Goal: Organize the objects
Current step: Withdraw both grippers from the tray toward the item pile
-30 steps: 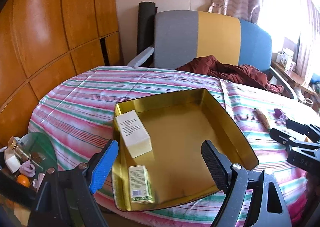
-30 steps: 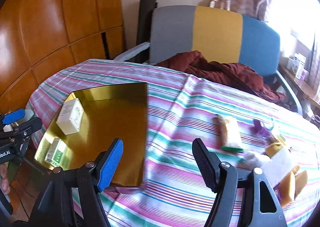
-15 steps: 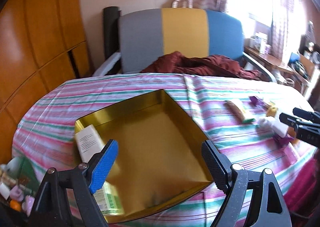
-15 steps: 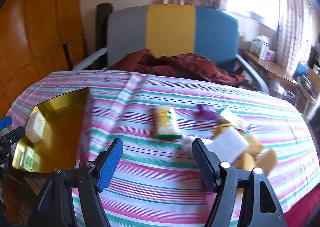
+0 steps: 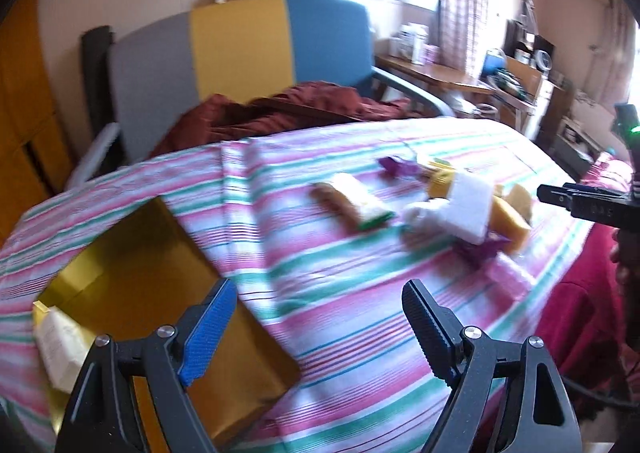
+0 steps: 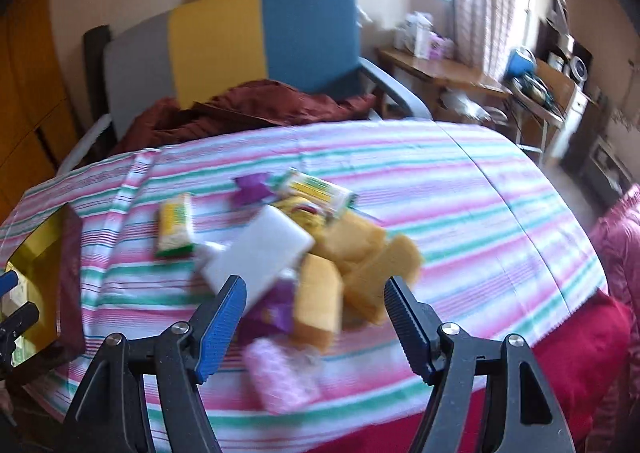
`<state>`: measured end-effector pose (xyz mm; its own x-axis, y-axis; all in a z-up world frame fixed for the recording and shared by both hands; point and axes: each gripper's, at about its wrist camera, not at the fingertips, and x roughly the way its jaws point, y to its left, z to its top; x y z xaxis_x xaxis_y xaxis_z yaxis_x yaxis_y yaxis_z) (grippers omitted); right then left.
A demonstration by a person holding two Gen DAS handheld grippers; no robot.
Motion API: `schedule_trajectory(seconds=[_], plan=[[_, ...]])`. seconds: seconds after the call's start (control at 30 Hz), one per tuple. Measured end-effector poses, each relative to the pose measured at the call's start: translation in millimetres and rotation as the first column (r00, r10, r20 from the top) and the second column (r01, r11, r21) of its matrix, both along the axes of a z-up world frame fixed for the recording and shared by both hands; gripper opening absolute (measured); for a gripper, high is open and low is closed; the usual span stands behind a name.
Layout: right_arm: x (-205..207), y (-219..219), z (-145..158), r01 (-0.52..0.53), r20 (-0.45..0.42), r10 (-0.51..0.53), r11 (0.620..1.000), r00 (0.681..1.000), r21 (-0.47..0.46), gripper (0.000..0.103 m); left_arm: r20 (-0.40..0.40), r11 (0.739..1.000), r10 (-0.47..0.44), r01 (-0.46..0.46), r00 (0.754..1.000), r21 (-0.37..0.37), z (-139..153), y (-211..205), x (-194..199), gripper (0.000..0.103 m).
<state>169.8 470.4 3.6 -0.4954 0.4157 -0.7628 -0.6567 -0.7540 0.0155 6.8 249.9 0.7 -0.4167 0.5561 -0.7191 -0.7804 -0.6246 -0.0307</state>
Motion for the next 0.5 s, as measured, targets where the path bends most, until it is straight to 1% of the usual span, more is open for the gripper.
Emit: schedule_trajectory(seconds=[0.03,0.1,0.17,0.27,0.33,0.4,0.5], plan=[[5.6,4.8,-2.0,0.009,0.005,-0.009,1.000,1.000,-0.013,0.073,0.010,1.000,-0.014,0.014,1.000,-0.001,-1.7,5.3,1.0,0.084],[11.3,10.3,-8.2,-0.015,0.030,0.017,0.998,0.999,-0.066,0.073,0.027,0.999,-0.048,0.048,0.998,-0.005,-4.9,17.2,3.2,0.084],[13.4,8.5,-16.4,-0.075,0.069,0.082,0.991,0.994,-0.110,0.073,0.041,0.997,-0.081,0.081,0.996,-0.010,-8.4,31.1,5.8,0.084],[11.8,-1.3,-27.1,-0.147,0.110,0.164,0.978,0.980,-0.150,0.073,0.047,0.992,-0.120,0.121,0.992,-0.017,-10.9,45.1,7.3,0.084],[12.0,-5.1,-33.7,-0.168,0.123,0.191,0.970,0.974,-0.175,0.073,0.052,0.989,-0.147,0.149,0.988,-0.021,-13.1,55.6,7.5,0.084],[8.2,-8.7,-40.1,-0.210,0.139,0.244,0.952,0.960,-0.223,0.073,0.045,0.983,-0.183,0.184,0.982,-0.024,-15.0,67.7,9.1,0.084],[-1.6,-19.6,-48.6,-0.265,0.168,0.315,0.927,0.934,-0.266,0.073,0.035,0.969,-0.246,0.247,0.969,-0.023,-16.8,86.3,11.1,0.083]])
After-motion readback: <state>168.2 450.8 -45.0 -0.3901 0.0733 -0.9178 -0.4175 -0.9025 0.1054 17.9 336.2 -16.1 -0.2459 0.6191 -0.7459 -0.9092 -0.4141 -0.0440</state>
